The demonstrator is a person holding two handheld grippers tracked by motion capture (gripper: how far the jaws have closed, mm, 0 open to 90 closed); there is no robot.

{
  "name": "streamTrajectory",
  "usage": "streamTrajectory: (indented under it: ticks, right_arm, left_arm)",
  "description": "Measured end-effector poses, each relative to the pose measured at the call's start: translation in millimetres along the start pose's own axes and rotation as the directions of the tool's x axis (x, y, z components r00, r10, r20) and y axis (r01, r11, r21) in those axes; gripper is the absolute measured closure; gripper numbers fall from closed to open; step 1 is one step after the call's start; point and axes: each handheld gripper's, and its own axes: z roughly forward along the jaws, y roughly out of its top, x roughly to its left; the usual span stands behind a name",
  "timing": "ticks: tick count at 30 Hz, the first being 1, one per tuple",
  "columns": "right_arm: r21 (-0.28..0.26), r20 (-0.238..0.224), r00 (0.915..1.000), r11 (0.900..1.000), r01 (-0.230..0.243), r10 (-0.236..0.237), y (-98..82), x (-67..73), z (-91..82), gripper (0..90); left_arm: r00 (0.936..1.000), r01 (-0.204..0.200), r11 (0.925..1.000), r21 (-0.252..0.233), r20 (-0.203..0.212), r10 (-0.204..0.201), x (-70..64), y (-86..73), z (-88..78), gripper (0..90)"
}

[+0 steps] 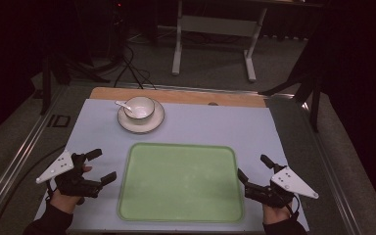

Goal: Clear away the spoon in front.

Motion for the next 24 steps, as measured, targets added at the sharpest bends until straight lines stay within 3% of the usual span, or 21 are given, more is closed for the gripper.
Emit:
streamTrajectory:
  ticks: [7, 13, 15, 18, 21, 24]
  right_arm:
    - [0.002, -0.008, 1.0, 1.0, 0.003, -0.003, -0.4, 1.8, -0.1, 12.2]
    - [0.008, -0.015, 0.9999, 1.0, 0.005, -0.004, -1.1, 1.4, 0.9, 12.2]
    - [0.008, -0.016, 0.9999, 1.0, 0.001, 0.0, -1.1, 1.2, 1.1, 12.2]
    - [0.007, -0.014, 0.9999, 1.0, -0.003, 0.003, -1.1, 1.5, 2.0, 12.2]
    - [0.008, -0.019, 0.9998, 1.0, -0.005, 0.005, -0.8, 2.3, 3.9, 12.2]
    - [0.008, -0.024, 0.9997, 1.0, -0.002, 0.002, -0.5, 3.2, 4.3, 12.3]
  left_arm:
    - [0.9999, -0.013, 0.9998, 0.013, -0.001, 0.013, -2.2, -0.3, 2.0, 0.0]
    - [0.9995, 0.019, 0.9996, 0.022, 0.026, -0.02, -3.0, 1.5, 4.1, 0.0]
    - [0.9988, 0.014, 0.9998, 0.014, 0.046, -0.015, -4.0, 9.6, 4.8, 0.0]
    - [0.9926, 0.061, 0.9974, -0.037, 0.108, -0.057, -2.7, 24.7, 5.1, 0.0]
    - [0.9969, 0.022, 0.9993, -0.029, 0.077, -0.019, -3.7, 40.5, 8.6, 0.0]
    - [0.9978, 0.03, 0.9994, -0.02, 0.059, -0.029, 0.6, 51.8, 12.8, 0.0]
